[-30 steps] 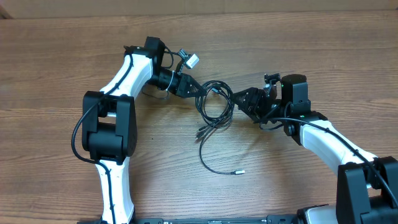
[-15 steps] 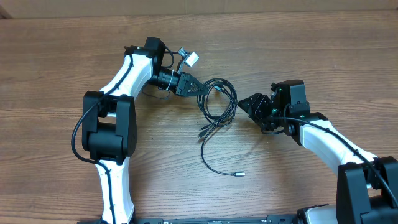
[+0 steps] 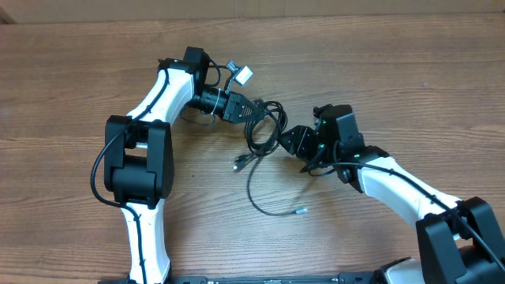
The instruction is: Untangle cables
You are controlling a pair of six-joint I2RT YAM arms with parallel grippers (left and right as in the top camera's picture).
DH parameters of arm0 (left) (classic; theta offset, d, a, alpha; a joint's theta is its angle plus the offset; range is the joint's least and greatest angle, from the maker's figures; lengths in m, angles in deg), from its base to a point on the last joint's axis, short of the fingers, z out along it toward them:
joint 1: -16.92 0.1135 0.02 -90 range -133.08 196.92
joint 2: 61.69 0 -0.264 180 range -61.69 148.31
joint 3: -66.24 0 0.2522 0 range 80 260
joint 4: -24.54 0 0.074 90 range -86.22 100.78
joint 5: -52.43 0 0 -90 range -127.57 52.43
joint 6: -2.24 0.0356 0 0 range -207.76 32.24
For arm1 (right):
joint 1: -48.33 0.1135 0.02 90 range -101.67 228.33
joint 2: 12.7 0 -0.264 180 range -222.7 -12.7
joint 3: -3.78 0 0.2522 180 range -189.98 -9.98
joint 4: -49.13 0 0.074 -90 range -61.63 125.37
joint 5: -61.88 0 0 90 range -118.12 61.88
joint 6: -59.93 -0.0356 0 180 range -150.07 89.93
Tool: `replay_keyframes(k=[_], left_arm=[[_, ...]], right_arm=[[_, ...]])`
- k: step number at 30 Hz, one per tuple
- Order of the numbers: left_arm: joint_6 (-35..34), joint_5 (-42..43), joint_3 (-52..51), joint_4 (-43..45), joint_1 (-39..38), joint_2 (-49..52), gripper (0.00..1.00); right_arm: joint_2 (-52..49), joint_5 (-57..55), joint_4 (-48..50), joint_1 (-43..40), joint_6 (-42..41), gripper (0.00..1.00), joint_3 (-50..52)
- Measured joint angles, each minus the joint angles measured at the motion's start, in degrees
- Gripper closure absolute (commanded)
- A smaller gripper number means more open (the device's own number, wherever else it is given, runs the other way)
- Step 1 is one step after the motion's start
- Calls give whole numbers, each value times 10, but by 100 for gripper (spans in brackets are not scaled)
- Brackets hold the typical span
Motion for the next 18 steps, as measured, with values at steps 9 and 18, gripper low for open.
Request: replay_keyframes(k=[9, 18], left_arm=[[-17, -22, 0, 16, 0, 0, 93], [-132, -169, 0, 61, -7, 0, 62]], right_arm=[[0, -66, 0, 12, 29, 50, 0], [0, -68, -1, 12, 37, 50, 0]])
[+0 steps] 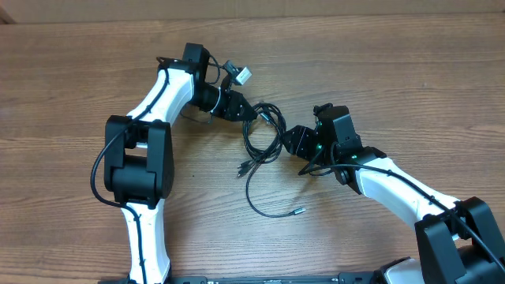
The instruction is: Untangle cables
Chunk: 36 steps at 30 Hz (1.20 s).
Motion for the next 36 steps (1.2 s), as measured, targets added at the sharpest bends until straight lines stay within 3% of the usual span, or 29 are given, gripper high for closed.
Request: replay_keyframes(k=[1, 2, 10, 16, 23, 26, 32, 36], left_arm=[[-10, -14, 0, 2, -3, 0, 47], [-17, -32, 0, 4, -8, 0, 43], [-92, -200, 0, 15, -50, 0, 41], [-116, -270, 0, 19, -69, 0, 40], [-133, -334, 0, 20, -80, 0, 43], [-139, -349, 0, 21, -83, 0, 46], [-143, -363, 0, 22, -88, 1, 50], [-145, -368, 1, 25, -94, 4, 65]], right_arm=[[0, 0, 0, 0, 1, 50, 0], [0, 0, 0, 0, 1, 51, 0], [0, -1, -4, 0, 6, 51, 0], [0, -3, -4, 1, 8, 51, 0], [0, -4, -8, 1, 8, 50, 0], [0, -4, -8, 1, 8, 41, 0], [0, -4, -11, 3, 10, 40, 0], [0, -4, -12, 3, 10, 39, 0]])
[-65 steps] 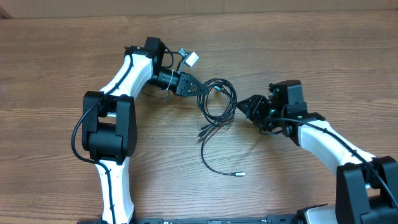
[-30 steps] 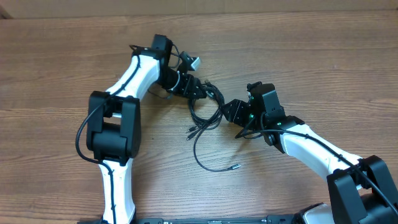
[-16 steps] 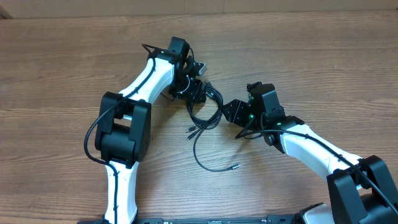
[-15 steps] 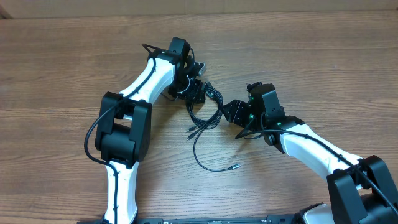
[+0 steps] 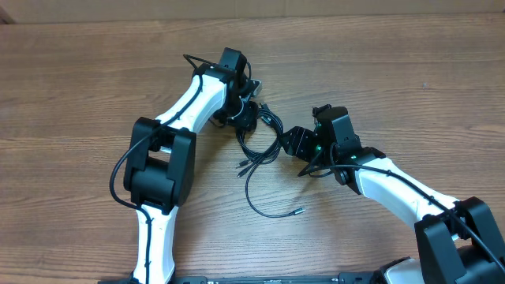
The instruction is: Untangle cables
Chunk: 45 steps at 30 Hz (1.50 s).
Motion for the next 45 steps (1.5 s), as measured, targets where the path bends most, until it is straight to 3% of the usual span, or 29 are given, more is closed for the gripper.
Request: replay_keyframes(k=[2, 5, 10, 14, 16, 24, 28, 35, 45], left_arm=[[2, -2, 4, 3, -5, 5, 69], [0, -2, 6, 7, -11, 7, 78], [0, -2, 9, 5, -13, 11, 89], [0, 2, 11, 2, -14, 13, 95], [0, 3, 14, -2, -15, 14, 96], [0, 28, 47, -65, -15, 32, 96], [9, 52, 57, -79, -15, 38, 96], [68, 159, 58, -91, -15, 42, 96], [83, 196, 71, -108, -4, 42, 96]], right_arm=[[0, 0, 0, 0, 0, 38, 0], [0, -1, -1, 0, 1, 21, 0], [0, -5, -1, 0, 0, 22, 0], [0, -4, 3, 0, 0, 31, 0], [0, -4, -3, 0, 0, 42, 0], [0, -42, -45, 1, -2, 48, 0], [0, -49, -45, 1, -3, 57, 0], [-8, -56, -45, 1, -18, 58, 0], [-45, -49, -40, 1, -67, 60, 0]])
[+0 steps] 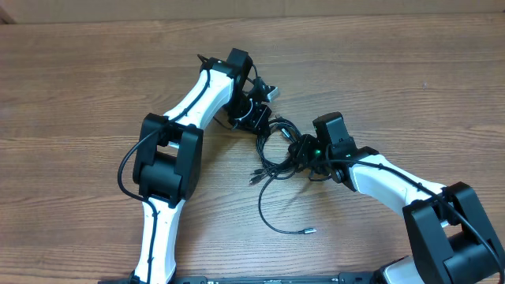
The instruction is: Untangle cables
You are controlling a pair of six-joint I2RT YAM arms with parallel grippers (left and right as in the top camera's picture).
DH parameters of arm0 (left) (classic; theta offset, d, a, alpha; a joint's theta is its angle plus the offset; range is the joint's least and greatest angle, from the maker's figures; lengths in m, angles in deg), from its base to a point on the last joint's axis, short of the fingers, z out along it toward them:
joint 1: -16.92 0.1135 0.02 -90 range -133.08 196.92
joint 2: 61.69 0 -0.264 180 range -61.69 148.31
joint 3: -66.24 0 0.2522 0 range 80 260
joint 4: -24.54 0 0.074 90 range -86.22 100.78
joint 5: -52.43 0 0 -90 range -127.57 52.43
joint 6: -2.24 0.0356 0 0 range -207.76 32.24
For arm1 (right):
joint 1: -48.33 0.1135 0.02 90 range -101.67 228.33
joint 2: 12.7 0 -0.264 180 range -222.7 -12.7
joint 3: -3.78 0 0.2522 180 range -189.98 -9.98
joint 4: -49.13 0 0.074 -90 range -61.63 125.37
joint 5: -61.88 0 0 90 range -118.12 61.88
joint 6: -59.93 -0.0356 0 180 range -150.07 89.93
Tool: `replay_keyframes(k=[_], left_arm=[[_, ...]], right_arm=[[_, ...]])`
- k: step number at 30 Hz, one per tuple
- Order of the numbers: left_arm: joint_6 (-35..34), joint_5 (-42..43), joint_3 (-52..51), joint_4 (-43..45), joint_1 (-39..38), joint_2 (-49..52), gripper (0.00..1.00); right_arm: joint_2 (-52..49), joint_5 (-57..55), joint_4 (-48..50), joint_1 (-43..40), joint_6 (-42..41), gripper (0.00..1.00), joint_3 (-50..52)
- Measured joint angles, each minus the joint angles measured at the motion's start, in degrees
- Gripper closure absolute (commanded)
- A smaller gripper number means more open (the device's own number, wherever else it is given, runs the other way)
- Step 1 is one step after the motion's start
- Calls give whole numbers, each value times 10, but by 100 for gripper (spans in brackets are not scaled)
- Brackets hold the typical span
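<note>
A tangle of black cables lies mid-table, looped several times. Two plug ends stick out at its lower left. One loose strand curves down to a small connector. My left gripper sits at the upper left edge of the tangle and looks shut on a strand there. At the tangle's right edge, my right gripper points down into the loops. Its fingers are hidden under the wrist, so its state does not show.
The wooden table carries nothing else. The left arm reaches up from the near left. The right arm comes in from the near right. The table's far edge runs along the top of the view.
The tangle has shifted right and a little nearer, its loose connector with it. My left gripper moved right with it. My right gripper has come in over the right side of the loops.
At first my left gripper held the tangle's top left from the far left, with my right gripper beside its right loop. The left arm then swung rightward, keeping at the cables. Now the tangle lies further right and both grippers are at it.
</note>
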Motion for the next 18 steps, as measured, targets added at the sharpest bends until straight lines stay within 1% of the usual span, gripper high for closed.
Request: replay_keyframes(k=[4, 8, 12, 14, 16, 18], left_arm=[[0, 7, 0, 0, 4, 0, 96], [4, 11, 0, 0, 7, 0, 96], [5, 13, 0, 0, 7, 0, 96], [6, 13, 0, 0, 7, 0, 95], [7, 13, 0, 0, 7, 0, 96], [7, 12, 0, 0, 7, 0, 96]], right_arm=[[0, 3, 0, 0, -8, 66, 0], [0, 10, 0, 0, -10, 68, 0], [0, 15, 0, 3, -10, 68, 0], [0, 16, 0, 8, -10, 67, 0], [0, 17, 2, 13, -7, 62, 0], [0, 29, 11, 16, 10, 62, 0]])
